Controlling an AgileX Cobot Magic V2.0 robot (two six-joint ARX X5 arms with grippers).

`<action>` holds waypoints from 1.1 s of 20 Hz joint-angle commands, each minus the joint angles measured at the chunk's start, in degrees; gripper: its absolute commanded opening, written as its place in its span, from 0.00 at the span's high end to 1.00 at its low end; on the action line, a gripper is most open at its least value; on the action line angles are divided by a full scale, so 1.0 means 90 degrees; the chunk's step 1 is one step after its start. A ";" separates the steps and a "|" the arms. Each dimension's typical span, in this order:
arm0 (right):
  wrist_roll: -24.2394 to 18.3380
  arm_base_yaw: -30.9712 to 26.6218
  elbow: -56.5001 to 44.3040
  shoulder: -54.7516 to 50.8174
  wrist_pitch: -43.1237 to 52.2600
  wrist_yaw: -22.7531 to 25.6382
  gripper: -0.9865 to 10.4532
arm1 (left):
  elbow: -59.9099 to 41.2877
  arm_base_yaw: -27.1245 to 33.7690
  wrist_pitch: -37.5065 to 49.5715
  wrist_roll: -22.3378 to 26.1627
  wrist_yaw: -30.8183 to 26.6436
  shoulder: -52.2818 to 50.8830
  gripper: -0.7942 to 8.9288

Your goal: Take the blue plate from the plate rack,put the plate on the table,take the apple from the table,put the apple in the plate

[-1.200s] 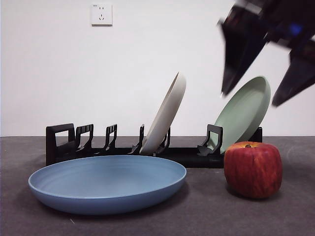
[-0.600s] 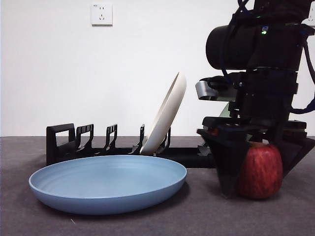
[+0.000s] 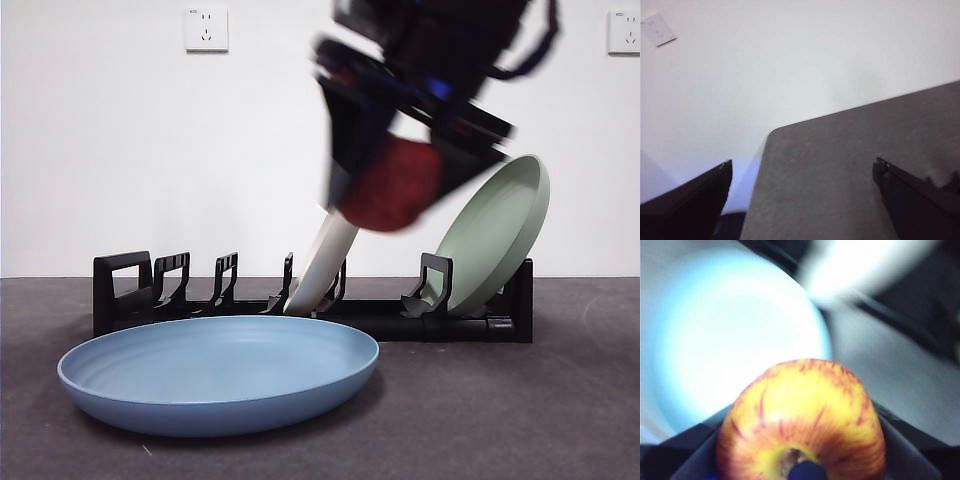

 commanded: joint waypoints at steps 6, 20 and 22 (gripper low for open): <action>-0.0146 0.0738 0.1260 0.1608 0.0238 -0.0070 0.92 | -0.0002 0.0017 -0.0505 0.0010 -0.0041 -0.0007 0.43; -0.0240 0.1005 0.1600 0.3164 0.0073 -0.0034 0.49 | -0.0002 0.0017 -0.1545 -0.0833 -0.0010 -0.0007 0.43; -0.0243 0.1003 0.1600 0.3150 0.0070 -0.0032 0.47 | -0.0002 0.0017 -0.1593 -0.0857 0.0005 -0.0007 0.43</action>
